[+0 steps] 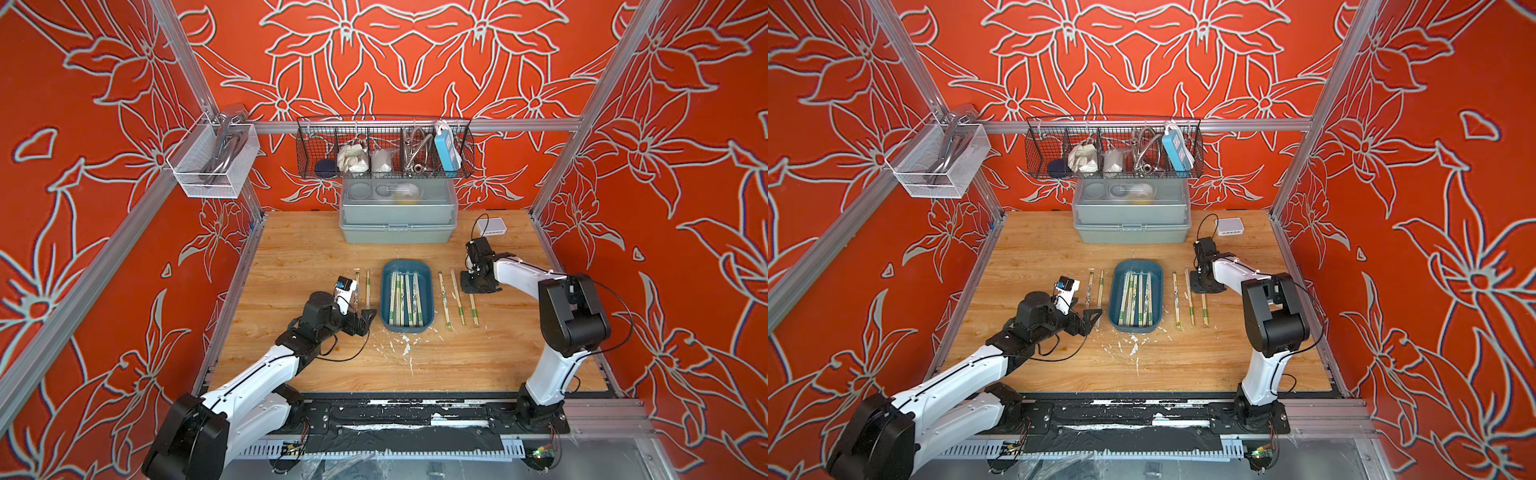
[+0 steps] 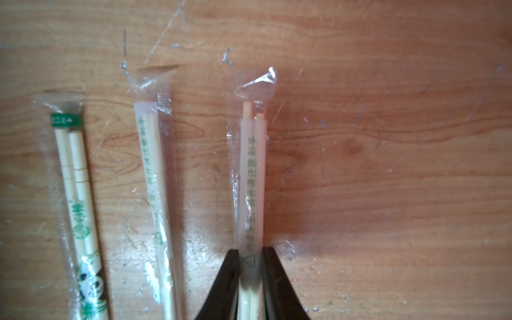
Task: Take the paired disposable chopsticks out of the storage box
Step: Place the paired disposable chopsticks at the center of the board.
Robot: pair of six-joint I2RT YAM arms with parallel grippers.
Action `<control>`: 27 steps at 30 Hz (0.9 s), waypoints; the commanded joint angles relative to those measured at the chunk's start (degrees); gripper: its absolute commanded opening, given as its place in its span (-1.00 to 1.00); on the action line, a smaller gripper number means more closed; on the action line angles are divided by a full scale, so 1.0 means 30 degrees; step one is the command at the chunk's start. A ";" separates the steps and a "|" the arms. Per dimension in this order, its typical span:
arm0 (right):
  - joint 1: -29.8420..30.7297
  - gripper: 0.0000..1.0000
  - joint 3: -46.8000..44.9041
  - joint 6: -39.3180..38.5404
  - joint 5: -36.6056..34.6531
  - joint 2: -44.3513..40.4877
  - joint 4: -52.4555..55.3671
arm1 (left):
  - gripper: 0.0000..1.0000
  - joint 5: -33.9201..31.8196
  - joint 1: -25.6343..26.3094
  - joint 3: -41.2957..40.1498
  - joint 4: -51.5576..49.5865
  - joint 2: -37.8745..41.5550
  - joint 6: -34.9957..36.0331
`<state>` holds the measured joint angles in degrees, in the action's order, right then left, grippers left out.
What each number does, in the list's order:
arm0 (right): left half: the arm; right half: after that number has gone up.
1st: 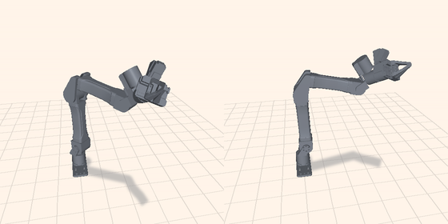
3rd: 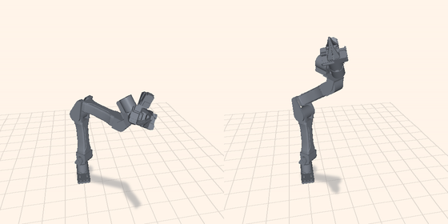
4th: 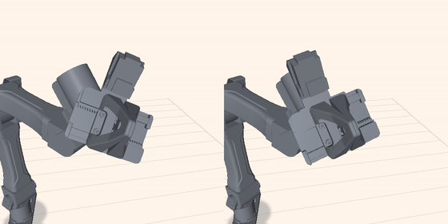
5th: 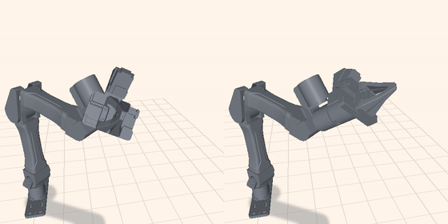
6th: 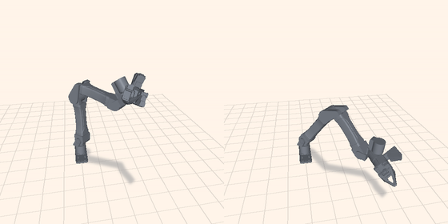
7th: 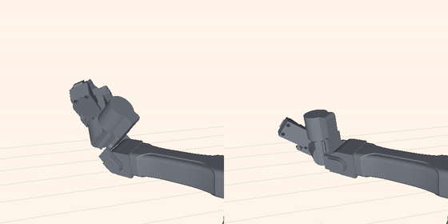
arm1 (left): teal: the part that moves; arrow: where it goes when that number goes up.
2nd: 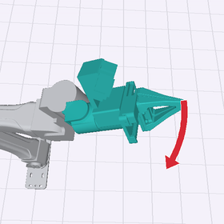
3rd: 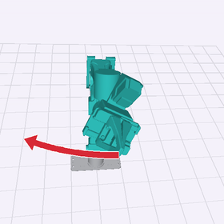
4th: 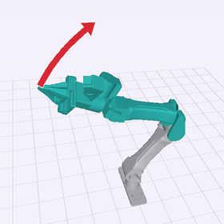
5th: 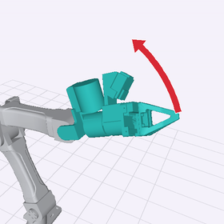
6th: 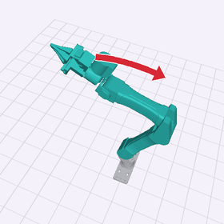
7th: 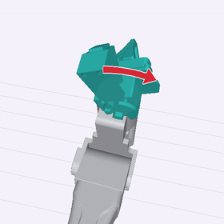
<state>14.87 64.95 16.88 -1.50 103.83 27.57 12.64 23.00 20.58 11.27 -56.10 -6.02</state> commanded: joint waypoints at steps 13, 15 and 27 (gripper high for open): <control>-0.0155 -0.40 0.0142 0.0011 -0.0300 -0.0573 0.0784 | 0.99 -0.0187 0.0154 0.0494 0.0066 -0.0051 -0.0267; -0.0156 -0.34 0.0104 0.0026 -0.0054 -0.1183 0.0914 | 0.99 -0.0351 0.0134 0.0545 0.0024 -0.0051 -0.0600; 0.0455 -0.11 -0.3116 0.0409 0.1447 -0.7591 -0.0619 | 0.99 -0.3079 0.2044 0.1954 -0.2857 0.2606 -0.2276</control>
<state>15.40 59.22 17.54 1.10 84.36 27.70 7.64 26.63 23.22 6.52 -50.46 -12.71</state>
